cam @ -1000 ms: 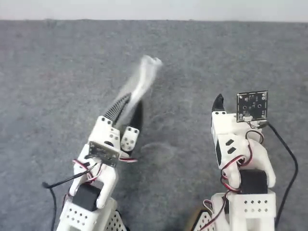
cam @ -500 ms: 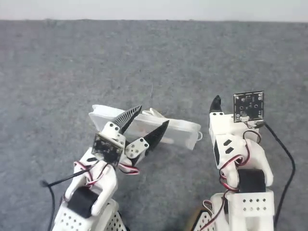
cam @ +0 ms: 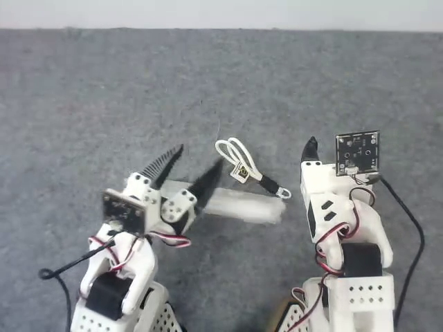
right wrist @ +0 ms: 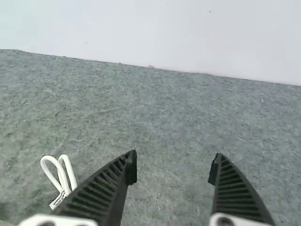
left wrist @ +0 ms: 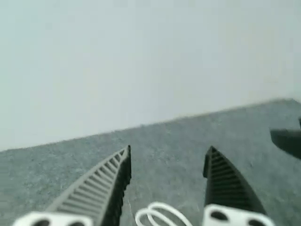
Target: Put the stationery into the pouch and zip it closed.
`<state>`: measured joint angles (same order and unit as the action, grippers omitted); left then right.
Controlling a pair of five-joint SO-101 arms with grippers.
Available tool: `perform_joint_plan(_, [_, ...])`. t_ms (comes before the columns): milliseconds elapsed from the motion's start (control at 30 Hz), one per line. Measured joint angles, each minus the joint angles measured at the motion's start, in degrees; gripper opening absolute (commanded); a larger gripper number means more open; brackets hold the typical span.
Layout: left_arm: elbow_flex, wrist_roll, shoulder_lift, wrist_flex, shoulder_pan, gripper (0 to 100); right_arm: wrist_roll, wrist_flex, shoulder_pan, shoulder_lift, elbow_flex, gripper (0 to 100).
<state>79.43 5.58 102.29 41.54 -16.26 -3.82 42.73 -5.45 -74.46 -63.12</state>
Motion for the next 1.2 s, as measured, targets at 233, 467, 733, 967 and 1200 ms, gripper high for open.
perform_joint_plan(233, [0.0,3.4,0.1,-2.4,5.0,22,0.1,-4.0,-0.1,0.0,-3.3,23.9])
perform_joint_plan(467, [0.0,7.0,0.0,-2.9,9.8,17,0.1,-9.1,0.0,0.0,-6.2,23.9])
perform_joint_plan(733, [0.0,7.2,0.2,-5.9,11.3,7,0.1,-9.3,-0.1,0.0,-6.2,18.5])
perform_joint_plan(967, [1.2,7.2,0.5,-9.4,11.3,4,0.1,-9.3,0.0,0.0,-6.2,3.7])
perform_joint_plan(1200, [8.4,7.3,-0.1,-21.8,14.9,2,0.1,-16.4,0.2,0.0,-11.2,3.5])
